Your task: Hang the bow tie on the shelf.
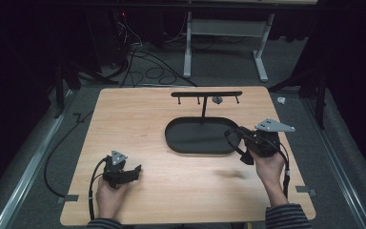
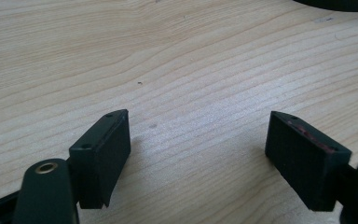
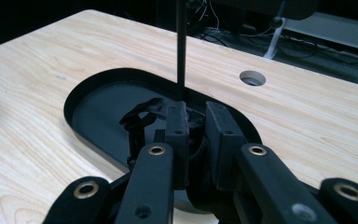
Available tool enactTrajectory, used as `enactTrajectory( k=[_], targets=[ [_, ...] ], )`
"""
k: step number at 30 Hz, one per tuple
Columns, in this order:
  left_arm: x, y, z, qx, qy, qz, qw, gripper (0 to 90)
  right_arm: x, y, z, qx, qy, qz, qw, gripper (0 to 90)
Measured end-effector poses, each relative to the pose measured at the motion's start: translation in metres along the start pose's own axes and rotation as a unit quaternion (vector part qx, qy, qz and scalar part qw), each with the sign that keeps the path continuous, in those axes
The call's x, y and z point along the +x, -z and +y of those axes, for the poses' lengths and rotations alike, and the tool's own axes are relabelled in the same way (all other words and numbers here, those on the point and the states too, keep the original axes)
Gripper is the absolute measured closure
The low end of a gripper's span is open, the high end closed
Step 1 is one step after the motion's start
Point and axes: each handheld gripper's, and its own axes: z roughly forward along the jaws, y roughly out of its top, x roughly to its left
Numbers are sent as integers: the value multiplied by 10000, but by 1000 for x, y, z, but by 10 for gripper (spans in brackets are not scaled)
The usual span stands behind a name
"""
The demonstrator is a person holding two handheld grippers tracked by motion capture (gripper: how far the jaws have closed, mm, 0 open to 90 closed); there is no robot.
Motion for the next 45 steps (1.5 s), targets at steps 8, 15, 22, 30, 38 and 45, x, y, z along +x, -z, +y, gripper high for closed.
enactTrajectory(
  k=[8,15,22,30,38,45],
  targets=[
    [0,0,0,-1,0,0,10000,227,-9,-3,10,-12,-66,-26,10000,818],
    [0,0,0,-1,-1,0,10000,227,-16,-6,17,-11,-131,-64,9999,818],
    [0,0,0,-3,2,-1,10000,227,-19,-12,22,18,-162,-102,9998,818],
    [0,0,0,-2,3,-1,10000,227,-21,-17,29,13,-146,-146,9998,818],
    [0,0,0,-3,4,-1,10000,227,-28,-21,39,-27,-206,-237,9995,818],
    [0,0,0,-1,0,-5,10000,227,-34,-24,47,-60,-256,-347,9991,818]
  ],
)
